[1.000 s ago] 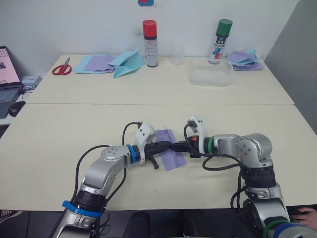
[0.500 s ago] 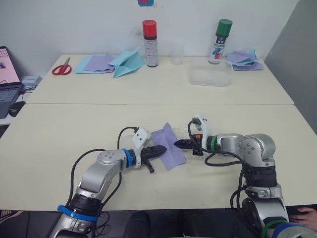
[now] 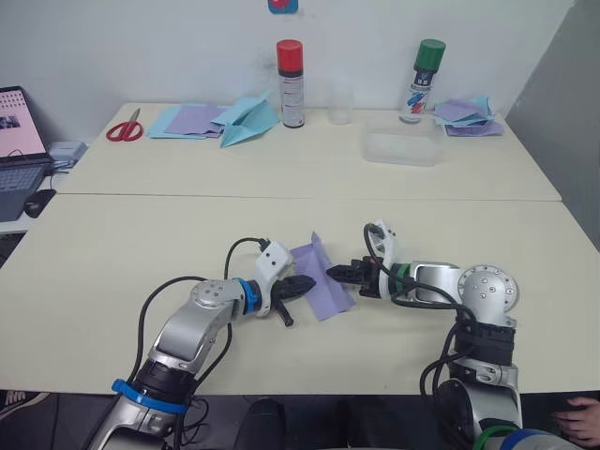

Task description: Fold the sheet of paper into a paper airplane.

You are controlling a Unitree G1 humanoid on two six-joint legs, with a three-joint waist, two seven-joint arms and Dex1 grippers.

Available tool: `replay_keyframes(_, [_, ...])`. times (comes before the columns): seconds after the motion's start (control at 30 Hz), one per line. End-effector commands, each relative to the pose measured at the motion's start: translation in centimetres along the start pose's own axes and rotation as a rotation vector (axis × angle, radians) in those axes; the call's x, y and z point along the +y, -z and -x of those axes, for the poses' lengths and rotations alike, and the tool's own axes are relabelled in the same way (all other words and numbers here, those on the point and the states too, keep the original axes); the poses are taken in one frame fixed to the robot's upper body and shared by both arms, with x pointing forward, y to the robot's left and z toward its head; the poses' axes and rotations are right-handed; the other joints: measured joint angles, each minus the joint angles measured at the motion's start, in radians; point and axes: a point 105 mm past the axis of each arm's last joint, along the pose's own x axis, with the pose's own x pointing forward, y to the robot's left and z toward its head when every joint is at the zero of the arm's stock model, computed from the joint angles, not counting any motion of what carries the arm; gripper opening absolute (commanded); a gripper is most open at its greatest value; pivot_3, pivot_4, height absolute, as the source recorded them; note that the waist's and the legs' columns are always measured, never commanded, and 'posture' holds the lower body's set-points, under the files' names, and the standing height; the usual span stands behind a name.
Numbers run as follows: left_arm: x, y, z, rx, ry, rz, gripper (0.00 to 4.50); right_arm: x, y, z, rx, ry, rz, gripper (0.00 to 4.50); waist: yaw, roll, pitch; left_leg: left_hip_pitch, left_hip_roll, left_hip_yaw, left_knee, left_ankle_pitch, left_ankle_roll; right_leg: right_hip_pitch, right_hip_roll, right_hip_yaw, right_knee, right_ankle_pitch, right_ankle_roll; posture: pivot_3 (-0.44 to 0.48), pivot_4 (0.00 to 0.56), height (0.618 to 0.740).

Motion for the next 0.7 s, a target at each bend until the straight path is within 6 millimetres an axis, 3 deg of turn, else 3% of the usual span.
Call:
replay_keyframes(0.03, [0.1,3.0,0.0,0.124,-0.006,0.037,0.0,0.2,-1.2,1.2,-0.025,0.027,0.096,0.05,-0.002,0.0,-0.001,0.0,0.0,0.0,0.0,0.0,0.0,0.0,0.0,0.0,0.0,0.0,0.0,0.0,0.15,0.74])
replay_keyframes(0.17, [0.6,2.8,0.1,0.119,-0.001,0.02,0.0,-0.6,-1.8,1.7,-0.022,0.04,0.149,0.05,-0.003,0.001,-0.002,0.003,0.0,0.0,0.0,0.0,0.0,0.003,0.001,-0.001,0.0,0.0,0.001,0.0,0.15,0.74])
replay_keyframes(0.7, [2.1,2.1,0.3,0.102,-0.035,-0.054,0.0,-2.3,0.2,2.8,0.054,0.072,0.25,0.05,-0.003,0.001,-0.002,0.014,0.0,0.0,-0.001,0.0,0.0,0.013,0.001,0.002,-0.001,0.001,0.001,0.0,0.15,0.74])
